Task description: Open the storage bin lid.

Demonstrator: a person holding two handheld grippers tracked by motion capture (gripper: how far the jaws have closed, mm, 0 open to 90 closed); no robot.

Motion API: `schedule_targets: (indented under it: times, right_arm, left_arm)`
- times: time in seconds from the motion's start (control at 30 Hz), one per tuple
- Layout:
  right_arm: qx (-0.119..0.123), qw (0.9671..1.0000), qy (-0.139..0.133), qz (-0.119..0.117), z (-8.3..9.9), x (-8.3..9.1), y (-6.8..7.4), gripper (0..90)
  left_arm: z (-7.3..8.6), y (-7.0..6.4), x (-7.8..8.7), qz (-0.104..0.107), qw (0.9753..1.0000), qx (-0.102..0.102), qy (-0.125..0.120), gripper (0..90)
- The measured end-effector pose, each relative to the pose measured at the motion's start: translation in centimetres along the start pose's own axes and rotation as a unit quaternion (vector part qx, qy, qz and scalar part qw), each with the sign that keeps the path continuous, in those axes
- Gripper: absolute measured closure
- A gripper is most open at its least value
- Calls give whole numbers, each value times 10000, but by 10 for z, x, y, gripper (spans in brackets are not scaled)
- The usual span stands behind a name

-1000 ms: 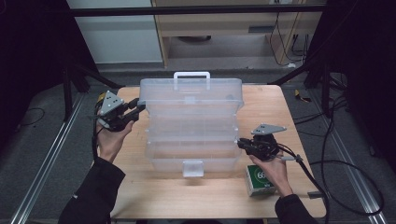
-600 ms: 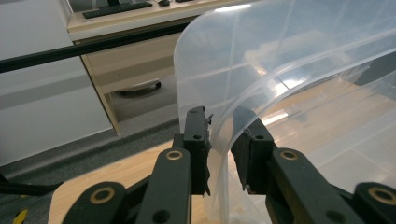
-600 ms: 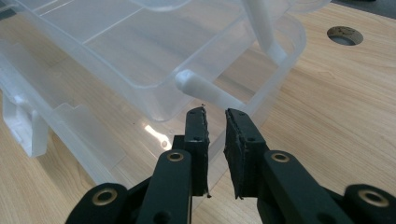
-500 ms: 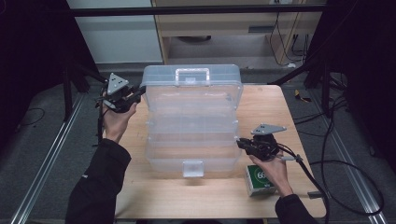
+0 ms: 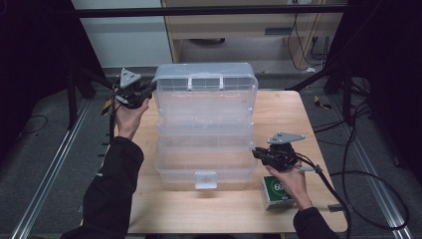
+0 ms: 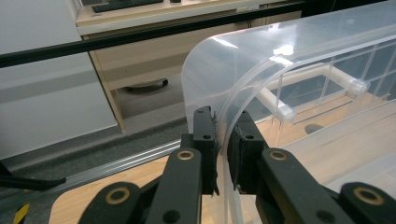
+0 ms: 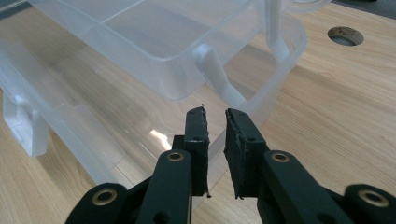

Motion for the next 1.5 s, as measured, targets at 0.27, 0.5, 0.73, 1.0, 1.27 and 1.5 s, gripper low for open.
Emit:
schedule_targets:
  times: [0.27, 0.5, 0.73, 1.0, 1.27, 1.5]
  right_arm:
    - [9, 10000, 0, 5, 0, 0, 0, 791]
    - [-2, 10000, 0, -4, 0, 0, 0, 791]
    - [11, 10000, -1, -7, 0, 0, 0, 790]
    - [0, 10000, -1, -20, 0, 0, 0, 789]
    - [-13, 10000, 1, -28, 0, 0, 0, 788]
    - [-19, 10000, 0, -17, 0, 0, 0, 788]
  left_arm:
    - [-2, 5, -16, -57, 9999, 118, 43, 837]
    - [-2, 10, -30, -116, 9997, 198, 89, 842]
    - [-1, 13, -44, -179, 9994, 291, 74, 842]
    - [1, 17, -59, -271, 9991, 251, 185, 840]
    - [3, 21, -75, -344, 9985, 251, 352, 835]
    - [7, 23, -86, -387, 9978, 338, 426, 834]
Point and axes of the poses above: each handheld gripper's, and its own axes: x roughly backward along the jaws, z roughly out of its underside, y roughly to its left, the point moved 7 cm from there along -x, roughly forward along the jaws, and after that the axes turned 1 degree about -z, right-handed, at the moved point
